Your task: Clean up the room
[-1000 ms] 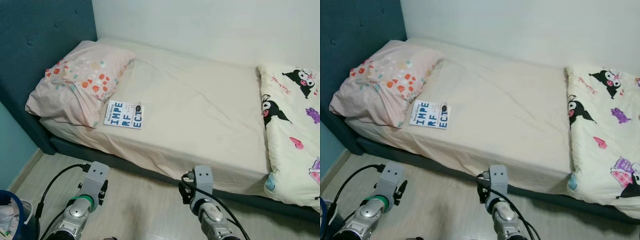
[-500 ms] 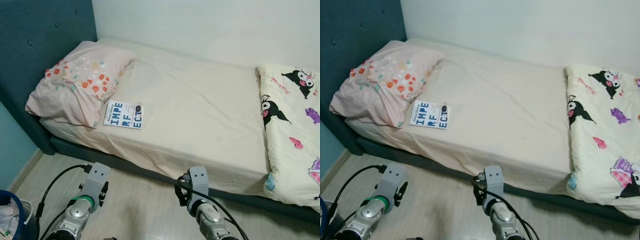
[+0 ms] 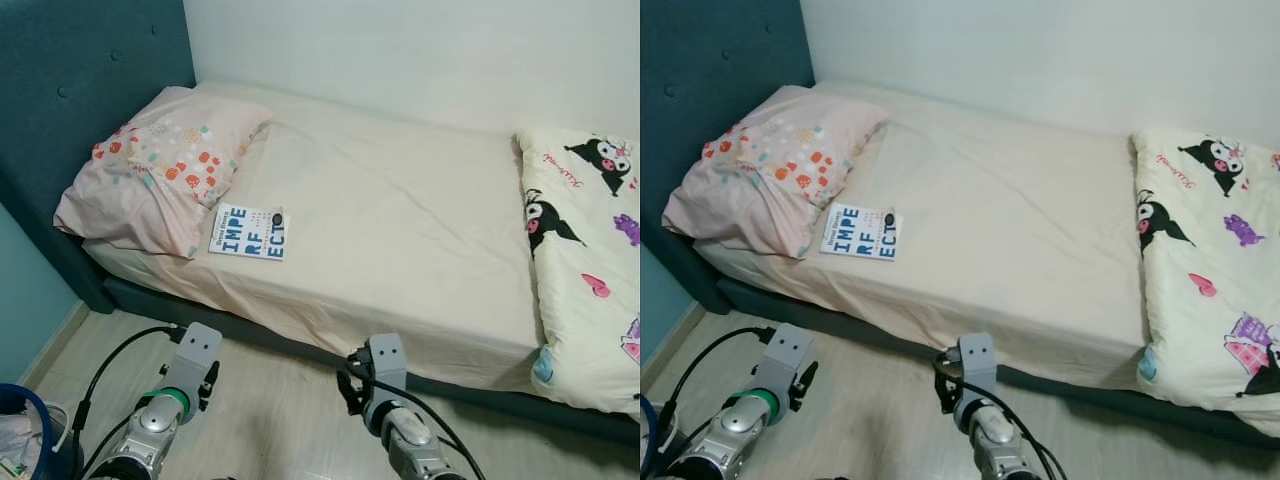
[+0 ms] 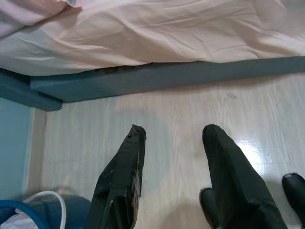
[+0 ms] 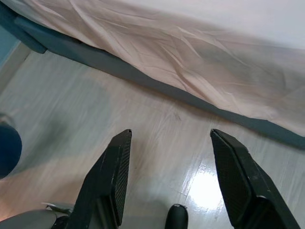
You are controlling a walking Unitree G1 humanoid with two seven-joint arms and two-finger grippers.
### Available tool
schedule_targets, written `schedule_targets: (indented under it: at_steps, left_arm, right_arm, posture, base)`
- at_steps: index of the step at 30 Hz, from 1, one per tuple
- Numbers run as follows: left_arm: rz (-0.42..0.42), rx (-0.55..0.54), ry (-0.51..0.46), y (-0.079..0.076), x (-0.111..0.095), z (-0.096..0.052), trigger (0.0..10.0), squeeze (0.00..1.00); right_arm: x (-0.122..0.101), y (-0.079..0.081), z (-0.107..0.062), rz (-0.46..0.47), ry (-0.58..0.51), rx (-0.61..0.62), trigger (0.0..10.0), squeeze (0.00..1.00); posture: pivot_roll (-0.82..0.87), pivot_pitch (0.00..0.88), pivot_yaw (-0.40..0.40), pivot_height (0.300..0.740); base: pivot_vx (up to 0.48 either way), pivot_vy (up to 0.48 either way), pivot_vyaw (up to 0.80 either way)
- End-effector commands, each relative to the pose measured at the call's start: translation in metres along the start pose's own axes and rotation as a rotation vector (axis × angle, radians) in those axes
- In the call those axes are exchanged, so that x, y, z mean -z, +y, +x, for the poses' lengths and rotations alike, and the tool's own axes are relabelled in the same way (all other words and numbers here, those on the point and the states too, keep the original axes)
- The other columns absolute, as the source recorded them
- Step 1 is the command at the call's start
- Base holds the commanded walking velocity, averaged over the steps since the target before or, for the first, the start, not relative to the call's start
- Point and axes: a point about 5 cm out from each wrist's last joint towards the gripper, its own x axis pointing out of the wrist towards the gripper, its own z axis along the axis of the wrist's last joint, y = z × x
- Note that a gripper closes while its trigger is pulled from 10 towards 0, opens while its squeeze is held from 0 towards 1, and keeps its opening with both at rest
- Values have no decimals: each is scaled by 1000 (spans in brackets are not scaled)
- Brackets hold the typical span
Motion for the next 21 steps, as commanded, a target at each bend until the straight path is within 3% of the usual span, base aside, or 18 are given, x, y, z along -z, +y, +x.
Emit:
schedule_targets:
  at_steps: [1,9,12,21]
  left_arm:
    - [24,19,17,-4,6,-2,10000,0]
    - [26,-3,12,1,3,-1,10000,0]
    - [-13,21,26,-6,8,-3,10000,0]
    - [6,21,23,-6,7,-2,10000,0]
  right_arm:
    - [7,2,-2,-11,27,-10,10000,0]
    - [5,0,-1,-19,21,1,10000,0]
    - [5,-3,-2,17,16,11,10000,0]
    - [6,-1,-3,-3,14,-5,10000,0]
  posture:
    - [36,0,25,740]
    - [37,0,21,740]
    - [30,8,20,740]
    - [31,8,15,740]
  base:
    - [0,0,0]
    - [0,0,0]
    - [0,0,0]
    - [0,0,0]
